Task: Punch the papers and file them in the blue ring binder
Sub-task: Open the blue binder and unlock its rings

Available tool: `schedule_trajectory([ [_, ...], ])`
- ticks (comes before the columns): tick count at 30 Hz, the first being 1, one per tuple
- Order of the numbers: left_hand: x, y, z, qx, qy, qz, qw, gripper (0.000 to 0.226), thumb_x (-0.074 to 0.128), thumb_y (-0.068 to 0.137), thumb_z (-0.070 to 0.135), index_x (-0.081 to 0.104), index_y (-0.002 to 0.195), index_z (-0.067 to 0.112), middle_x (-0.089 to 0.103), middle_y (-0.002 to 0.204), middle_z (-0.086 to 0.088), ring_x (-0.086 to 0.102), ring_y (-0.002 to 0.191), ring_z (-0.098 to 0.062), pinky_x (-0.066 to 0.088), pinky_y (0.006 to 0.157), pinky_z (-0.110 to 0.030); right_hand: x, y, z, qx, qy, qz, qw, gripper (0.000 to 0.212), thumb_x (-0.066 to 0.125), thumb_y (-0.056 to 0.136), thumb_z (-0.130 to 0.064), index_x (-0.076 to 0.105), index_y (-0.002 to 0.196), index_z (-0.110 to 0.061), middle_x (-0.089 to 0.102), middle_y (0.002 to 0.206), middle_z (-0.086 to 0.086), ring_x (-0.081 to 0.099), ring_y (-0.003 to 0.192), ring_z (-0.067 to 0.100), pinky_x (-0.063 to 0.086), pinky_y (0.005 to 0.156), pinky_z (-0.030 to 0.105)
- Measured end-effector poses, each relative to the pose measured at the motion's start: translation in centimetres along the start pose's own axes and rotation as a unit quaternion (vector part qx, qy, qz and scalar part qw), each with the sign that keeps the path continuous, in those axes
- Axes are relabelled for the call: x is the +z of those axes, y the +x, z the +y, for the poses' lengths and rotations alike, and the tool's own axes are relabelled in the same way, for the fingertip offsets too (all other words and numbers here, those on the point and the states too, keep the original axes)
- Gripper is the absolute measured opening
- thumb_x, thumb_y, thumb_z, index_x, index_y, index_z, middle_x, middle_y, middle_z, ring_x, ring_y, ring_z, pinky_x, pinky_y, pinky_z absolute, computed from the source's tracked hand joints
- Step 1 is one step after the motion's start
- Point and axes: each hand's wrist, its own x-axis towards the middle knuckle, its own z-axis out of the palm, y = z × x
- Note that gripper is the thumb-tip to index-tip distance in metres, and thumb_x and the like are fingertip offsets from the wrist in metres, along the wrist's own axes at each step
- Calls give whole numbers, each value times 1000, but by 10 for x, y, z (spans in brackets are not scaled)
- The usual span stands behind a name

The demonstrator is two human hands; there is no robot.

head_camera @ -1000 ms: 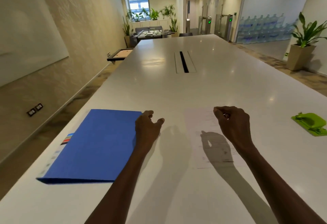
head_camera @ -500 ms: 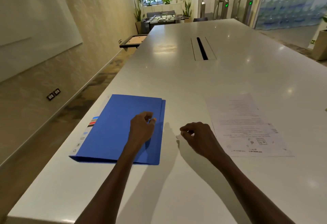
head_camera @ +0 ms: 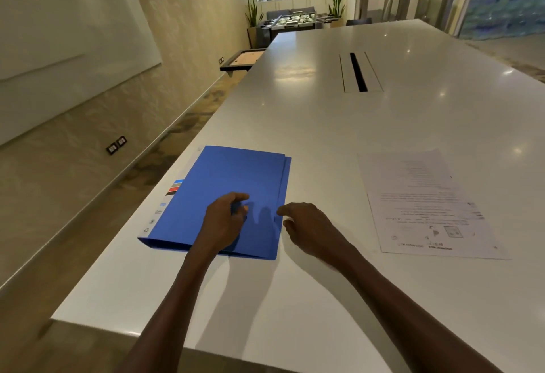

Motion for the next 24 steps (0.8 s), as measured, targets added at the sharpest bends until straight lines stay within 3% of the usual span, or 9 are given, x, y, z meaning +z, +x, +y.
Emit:
schedule_trajectory([
  [4,-12,4,-11,14,-11,-34,999,73,78,79,30,44,142,15,50,143,-4,49,128,-20,37,96,-24,14,7,-1,11,-33,33,999,32,43,87,1,67,105,-11,70,101,6,64,96,25,52,75,34],
  [6,-20,4,-14,36,-16,-85,996,100,87,66,39,32,149,22,38,151,2,39,133,-13,33,102,-26,18,8,4,14,-67,55,996,31,40,83,5,63,89,-15,65,83,1,62,85,23,47,63,32],
  [10,-23,4,-21,120,74,-224,964,126,89,54,52,14,153,32,14,161,8,5,150,-14,18,118,-36,18,9,2,18,-89,62,994,37,38,78,4,64,88,-21,58,77,-3,55,81,19,37,57,30],
  [13,-18,2,-26,187,137,-277,932,122,86,59,55,14,154,31,7,163,9,-4,150,-12,13,119,-35,21,10,-3,35,-93,72,992,35,40,87,-2,69,95,-20,67,85,3,60,86,20,48,66,31],
  [17,-16,7,-32,250,134,-252,925,109,82,66,54,22,153,30,14,163,7,6,150,-12,18,120,-33,21,10,-16,69,-109,71,989,37,41,90,-4,68,113,-14,70,103,9,61,99,23,52,80,37],
  [21,-20,9,-32,330,155,-205,908,99,79,69,55,28,150,29,24,159,5,22,145,-16,24,116,-34,22,10,-27,96,-122,66,986,32,40,95,-14,69,107,-14,69,95,8,62,90,20,47,71,28],
  [24,-21,6,-29,384,158,-170,894,89,74,74,54,32,148,31,27,158,5,26,143,-16,26,112,-32,27,13,-24,104,-76,65,990,48,26,86,-25,72,101,-17,69,87,6,61,79,17,45,66,31],
])
